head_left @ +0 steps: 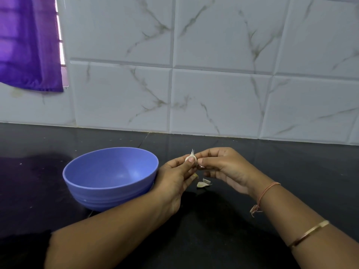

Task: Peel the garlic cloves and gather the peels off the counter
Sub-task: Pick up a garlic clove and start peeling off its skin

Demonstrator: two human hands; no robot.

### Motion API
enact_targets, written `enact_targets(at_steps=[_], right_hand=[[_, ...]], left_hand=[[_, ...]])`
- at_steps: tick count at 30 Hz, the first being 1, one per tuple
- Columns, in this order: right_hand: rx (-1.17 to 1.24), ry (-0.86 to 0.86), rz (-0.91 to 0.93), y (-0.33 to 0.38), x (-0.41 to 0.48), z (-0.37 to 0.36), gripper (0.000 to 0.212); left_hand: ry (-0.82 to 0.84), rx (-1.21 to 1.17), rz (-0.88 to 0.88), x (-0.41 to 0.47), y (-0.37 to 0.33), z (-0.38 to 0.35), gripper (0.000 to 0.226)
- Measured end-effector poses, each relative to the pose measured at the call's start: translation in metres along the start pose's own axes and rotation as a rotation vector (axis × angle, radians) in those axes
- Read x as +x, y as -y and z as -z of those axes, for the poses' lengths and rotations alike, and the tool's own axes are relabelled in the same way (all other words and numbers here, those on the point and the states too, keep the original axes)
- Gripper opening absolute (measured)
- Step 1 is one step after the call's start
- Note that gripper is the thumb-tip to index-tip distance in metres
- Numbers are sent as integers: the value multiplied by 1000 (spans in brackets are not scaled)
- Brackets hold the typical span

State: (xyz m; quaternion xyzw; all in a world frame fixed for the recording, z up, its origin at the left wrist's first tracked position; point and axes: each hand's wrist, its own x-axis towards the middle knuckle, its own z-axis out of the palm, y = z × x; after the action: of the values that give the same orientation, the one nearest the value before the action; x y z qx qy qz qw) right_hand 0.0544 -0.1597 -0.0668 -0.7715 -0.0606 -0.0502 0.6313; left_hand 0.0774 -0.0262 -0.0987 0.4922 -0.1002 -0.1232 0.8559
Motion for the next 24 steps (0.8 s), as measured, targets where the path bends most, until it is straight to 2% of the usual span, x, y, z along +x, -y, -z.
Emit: enact_targets(at_steps=[4,10,24], right_hand=[[-16,-3,28,-1,0,-3,20],[-34,-57,62,-2,0,-4,11],[7,-96,21,-2,1,-6,10]], left_hand=[[-2,-12,3,0,0,1,10],[12,-20,7,-1,-1,0,12],[-5,29,3,-4,-1,-2,14]])
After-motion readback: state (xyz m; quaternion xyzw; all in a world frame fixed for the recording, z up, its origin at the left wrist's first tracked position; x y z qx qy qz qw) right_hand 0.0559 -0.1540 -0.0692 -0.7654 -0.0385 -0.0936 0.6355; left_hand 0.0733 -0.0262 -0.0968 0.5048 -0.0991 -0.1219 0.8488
